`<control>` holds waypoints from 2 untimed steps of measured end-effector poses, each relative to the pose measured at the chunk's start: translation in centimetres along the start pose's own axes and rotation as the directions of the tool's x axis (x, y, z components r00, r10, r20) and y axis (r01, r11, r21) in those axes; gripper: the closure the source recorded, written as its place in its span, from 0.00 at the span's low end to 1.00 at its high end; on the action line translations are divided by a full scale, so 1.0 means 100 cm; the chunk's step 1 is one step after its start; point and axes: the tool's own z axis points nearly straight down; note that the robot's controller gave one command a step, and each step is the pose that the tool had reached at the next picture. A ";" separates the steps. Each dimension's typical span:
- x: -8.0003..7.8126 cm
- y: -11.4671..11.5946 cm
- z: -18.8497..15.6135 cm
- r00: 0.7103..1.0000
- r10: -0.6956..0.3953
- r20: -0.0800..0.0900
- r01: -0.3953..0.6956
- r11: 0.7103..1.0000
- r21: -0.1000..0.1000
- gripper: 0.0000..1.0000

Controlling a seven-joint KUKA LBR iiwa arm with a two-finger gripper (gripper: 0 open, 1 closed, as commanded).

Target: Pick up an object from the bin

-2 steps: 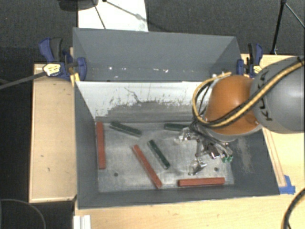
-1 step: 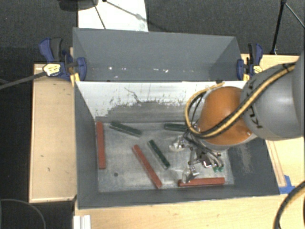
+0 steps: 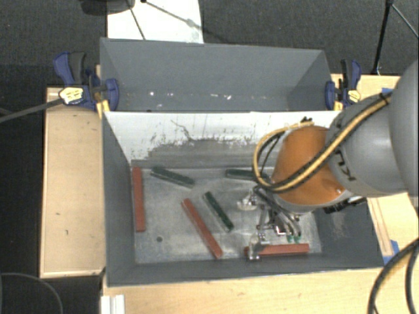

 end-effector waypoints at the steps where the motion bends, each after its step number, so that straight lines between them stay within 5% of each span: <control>1: -0.053 0.065 0.004 0.990 -0.139 0.013 0.139 0.990 -0.003 1.00; 2: -0.053 0.065 0.004 0.990 -0.141 0.013 0.141 0.990 -0.003 1.00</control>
Offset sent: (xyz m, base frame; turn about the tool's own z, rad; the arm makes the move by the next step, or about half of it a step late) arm 0.0000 0.0000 0.0000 0.0000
